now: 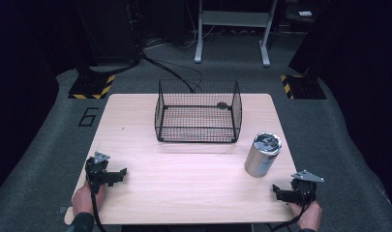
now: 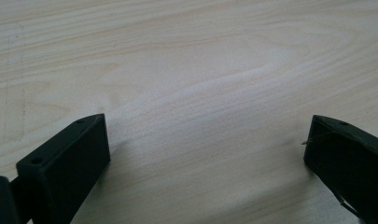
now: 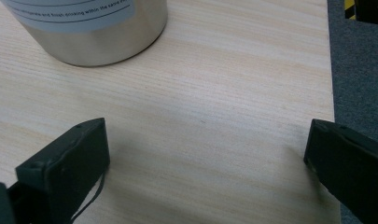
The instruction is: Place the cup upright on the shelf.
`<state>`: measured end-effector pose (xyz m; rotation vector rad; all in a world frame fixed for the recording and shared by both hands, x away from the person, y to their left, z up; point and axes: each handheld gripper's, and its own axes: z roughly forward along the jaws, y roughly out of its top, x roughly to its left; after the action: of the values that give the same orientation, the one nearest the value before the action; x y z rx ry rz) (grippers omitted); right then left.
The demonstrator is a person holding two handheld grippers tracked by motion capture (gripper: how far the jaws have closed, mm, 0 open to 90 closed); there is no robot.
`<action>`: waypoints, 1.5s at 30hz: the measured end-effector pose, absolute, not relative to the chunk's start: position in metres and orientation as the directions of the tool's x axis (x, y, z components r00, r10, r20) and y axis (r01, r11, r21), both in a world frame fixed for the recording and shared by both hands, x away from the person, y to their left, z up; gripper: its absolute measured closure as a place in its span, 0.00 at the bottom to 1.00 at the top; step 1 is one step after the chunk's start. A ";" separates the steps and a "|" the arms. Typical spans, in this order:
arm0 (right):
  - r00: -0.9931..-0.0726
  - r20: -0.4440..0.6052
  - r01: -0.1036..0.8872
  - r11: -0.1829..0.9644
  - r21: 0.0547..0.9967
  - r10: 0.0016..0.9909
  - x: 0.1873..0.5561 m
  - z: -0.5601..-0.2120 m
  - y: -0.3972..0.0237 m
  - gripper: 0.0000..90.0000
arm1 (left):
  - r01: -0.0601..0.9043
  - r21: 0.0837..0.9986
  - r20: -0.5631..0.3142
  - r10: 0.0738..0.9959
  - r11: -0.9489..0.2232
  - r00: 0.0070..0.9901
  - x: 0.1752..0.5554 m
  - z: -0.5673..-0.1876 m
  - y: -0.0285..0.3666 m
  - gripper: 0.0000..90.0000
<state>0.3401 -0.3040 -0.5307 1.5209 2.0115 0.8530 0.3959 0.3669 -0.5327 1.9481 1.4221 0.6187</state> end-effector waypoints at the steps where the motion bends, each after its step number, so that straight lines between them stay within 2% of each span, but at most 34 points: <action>1: -0.271 -0.003 0.667 0.190 0.720 0.963 0.340 -0.531 -0.304 0.00 | 0.651 0.729 0.003 0.953 -0.209 0.303 0.396 -0.533 0.367 0.00; 19: -0.267 -0.006 0.680 0.193 0.707 0.964 0.342 -0.529 -0.303 0.00 | 0.656 0.724 0.001 0.952 -0.212 0.306 0.396 -0.532 0.367 0.00; 26: -0.257 0.038 0.690 0.156 0.707 0.966 0.341 -0.525 -0.298 0.00 | 0.654 0.727 0.003 0.953 -0.211 0.304 0.396 -0.532 0.367 0.00; 45: -0.335 0.060 0.639 0.180 0.747 0.940 0.345 -0.483 -0.276 0.00 | 0.653 0.727 0.003 0.953 -0.210 0.303 0.396 -0.532 0.367 0.00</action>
<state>0.3451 -0.2757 -0.4827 1.4854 2.0462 0.9739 0.3959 0.3669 -0.5324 1.9497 1.4242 0.6176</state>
